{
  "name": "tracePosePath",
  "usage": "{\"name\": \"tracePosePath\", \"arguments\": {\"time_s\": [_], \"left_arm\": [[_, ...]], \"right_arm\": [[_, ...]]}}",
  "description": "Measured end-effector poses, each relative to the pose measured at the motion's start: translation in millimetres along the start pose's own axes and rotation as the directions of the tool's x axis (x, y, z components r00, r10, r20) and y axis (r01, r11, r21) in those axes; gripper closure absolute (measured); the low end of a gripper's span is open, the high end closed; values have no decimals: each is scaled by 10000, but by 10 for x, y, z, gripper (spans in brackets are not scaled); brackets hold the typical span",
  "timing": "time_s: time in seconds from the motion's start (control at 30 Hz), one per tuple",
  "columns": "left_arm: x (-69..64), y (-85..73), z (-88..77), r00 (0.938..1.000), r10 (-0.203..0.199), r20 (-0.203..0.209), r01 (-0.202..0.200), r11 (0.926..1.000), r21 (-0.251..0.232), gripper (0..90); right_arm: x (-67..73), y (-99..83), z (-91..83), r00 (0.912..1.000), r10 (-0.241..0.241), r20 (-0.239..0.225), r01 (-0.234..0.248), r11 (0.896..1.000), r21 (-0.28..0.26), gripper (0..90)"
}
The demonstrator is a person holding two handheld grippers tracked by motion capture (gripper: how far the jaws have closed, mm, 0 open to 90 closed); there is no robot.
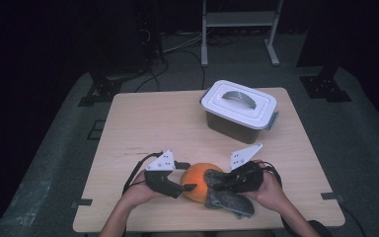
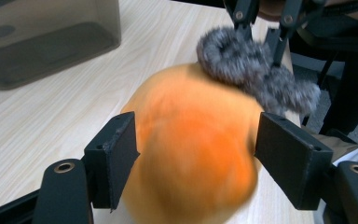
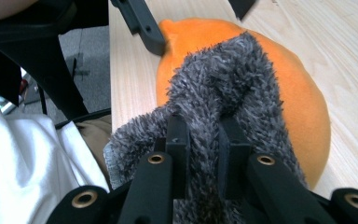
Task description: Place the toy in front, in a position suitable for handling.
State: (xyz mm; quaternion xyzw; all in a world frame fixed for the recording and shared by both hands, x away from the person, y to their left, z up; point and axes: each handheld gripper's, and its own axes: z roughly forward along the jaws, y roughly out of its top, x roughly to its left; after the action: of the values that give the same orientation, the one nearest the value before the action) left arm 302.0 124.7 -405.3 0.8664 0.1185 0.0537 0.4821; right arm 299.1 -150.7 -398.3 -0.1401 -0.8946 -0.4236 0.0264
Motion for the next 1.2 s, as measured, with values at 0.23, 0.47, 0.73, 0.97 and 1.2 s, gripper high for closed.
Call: {"name": "tracePosePath", "arguments": {"time_s": [0.23, 0.47, 0.73, 0.97, 1.2], "left_arm": [[-3, -55, 25, 9999, 53, 149, -56, 9998, 214, 366], [-14, -74, 29, 9990, 175, 408, -192, 9990, 412, 352], [22, -23, -1, 9988, -424, 234, 412, 9978, 513, 189], [14, -69, 121, 9964, -735, 417, 701, 9945, 779, 145], [-77, -34, 112, 9964, 553, -640, -533, 9981, 324, 450]], "right_arm": [[-64, -45, -68, 9999, 140, 33, -140, 9999, 44, 768], [-134, -86, -195, 9968, 410, 684, -389, 9987, -321, 761], [-52, -80, -18, 9999, 36, 143, -38, 9999, 123, 764], [-25, -92, 26, 10000, -64, 1, 64, 9995, 320, 764], [-47, -57, -57, 9996, -10, 296, 6, 9999, 131, 768]]}}
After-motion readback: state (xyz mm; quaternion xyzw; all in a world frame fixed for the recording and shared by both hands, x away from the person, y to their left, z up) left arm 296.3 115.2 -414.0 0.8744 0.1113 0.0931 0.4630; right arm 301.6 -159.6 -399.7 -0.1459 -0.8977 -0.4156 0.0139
